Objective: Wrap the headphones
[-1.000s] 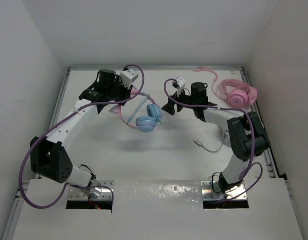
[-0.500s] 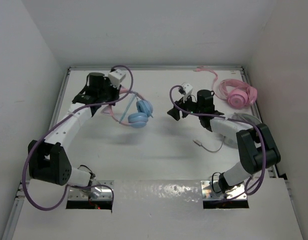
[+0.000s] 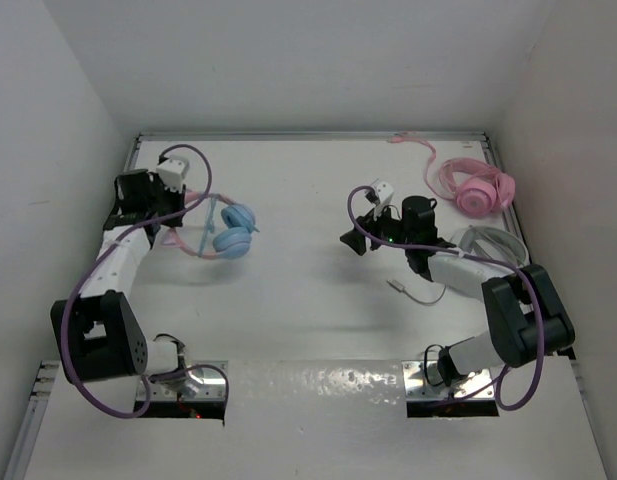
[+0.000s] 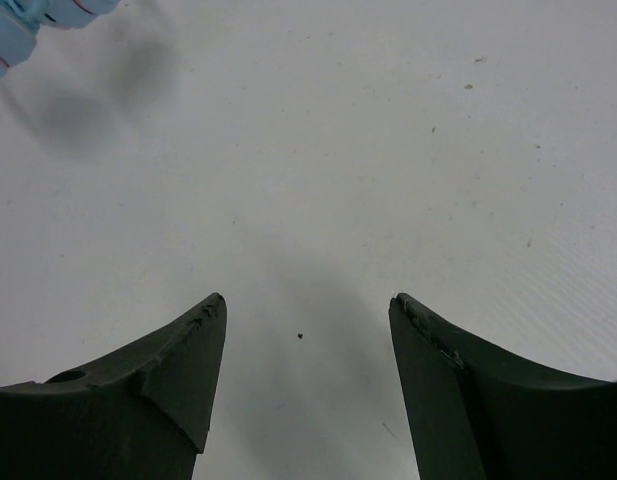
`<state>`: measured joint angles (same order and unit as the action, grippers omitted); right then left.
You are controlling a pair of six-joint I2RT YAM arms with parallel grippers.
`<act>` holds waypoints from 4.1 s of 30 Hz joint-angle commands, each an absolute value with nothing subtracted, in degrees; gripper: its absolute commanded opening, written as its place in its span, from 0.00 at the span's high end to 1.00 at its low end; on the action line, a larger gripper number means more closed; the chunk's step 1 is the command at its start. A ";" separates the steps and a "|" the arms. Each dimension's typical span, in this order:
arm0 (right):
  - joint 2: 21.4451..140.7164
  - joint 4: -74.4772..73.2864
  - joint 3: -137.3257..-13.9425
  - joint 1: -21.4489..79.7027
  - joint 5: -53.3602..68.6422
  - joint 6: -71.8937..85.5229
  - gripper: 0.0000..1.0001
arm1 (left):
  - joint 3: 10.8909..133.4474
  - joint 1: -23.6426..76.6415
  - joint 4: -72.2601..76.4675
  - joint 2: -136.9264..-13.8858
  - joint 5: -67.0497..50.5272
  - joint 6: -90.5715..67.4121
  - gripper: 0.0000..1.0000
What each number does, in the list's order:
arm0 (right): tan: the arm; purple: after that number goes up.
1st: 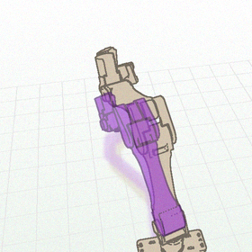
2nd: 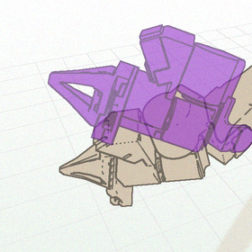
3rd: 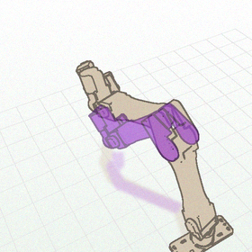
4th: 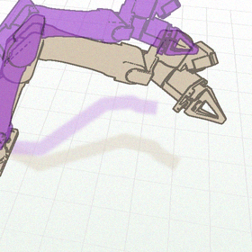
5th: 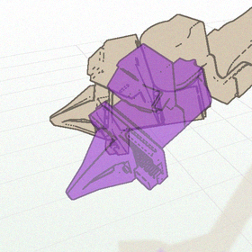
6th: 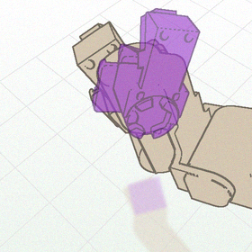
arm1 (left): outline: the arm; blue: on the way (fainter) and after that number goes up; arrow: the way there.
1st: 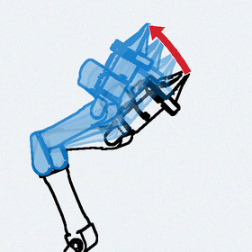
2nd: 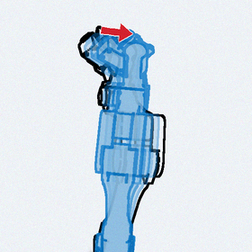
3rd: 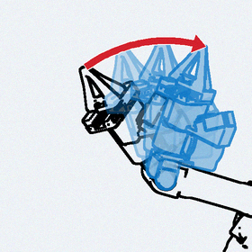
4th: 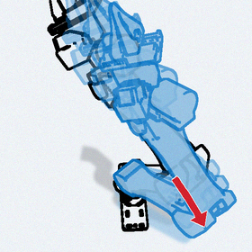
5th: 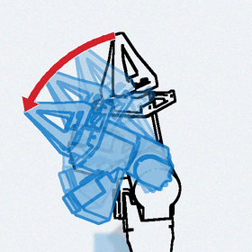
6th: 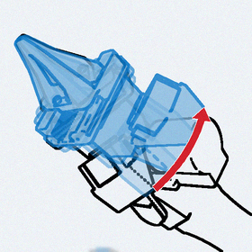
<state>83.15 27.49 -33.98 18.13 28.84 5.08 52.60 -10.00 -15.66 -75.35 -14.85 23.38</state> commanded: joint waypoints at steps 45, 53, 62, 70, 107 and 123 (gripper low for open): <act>84.02 25.23 -33.31 18.11 25.31 3.78 0.35 | 67.40 -19.86 -8.00 -97.20 -22.50 33.40 1.00; 84.73 23.91 -33.92 18.19 25.14 3.52 0.35 | 71.45 -19.78 -6.15 -101.77 -23.55 31.03 1.00; 85.96 22.15 -35.33 18.46 24.87 2.99 0.35 | 78.39 -19.95 -3.69 -109.59 -21.09 25.59 1.00; 86.83 20.39 -36.39 18.90 24.08 2.81 0.35 | 86.39 -21.09 -2.90 -118.90 -21.36 22.77 1.00; 85.43 15.03 -37.53 20.57 21.81 5.45 0.30 | 101.73 -23.82 -12.05 -118.50 -12.66 16.52 0.23; 66.99 18.45 -21.11 20.57 -12.03 20.29 0.07 | 45.46 -24.26 -13.98 -76.05 -5.98 30.76 0.25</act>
<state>71.26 15.51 -23.79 20.40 -2.98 15.18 49.06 -24.12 -15.44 -82.61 -7.64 28.32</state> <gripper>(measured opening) 0.931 0.750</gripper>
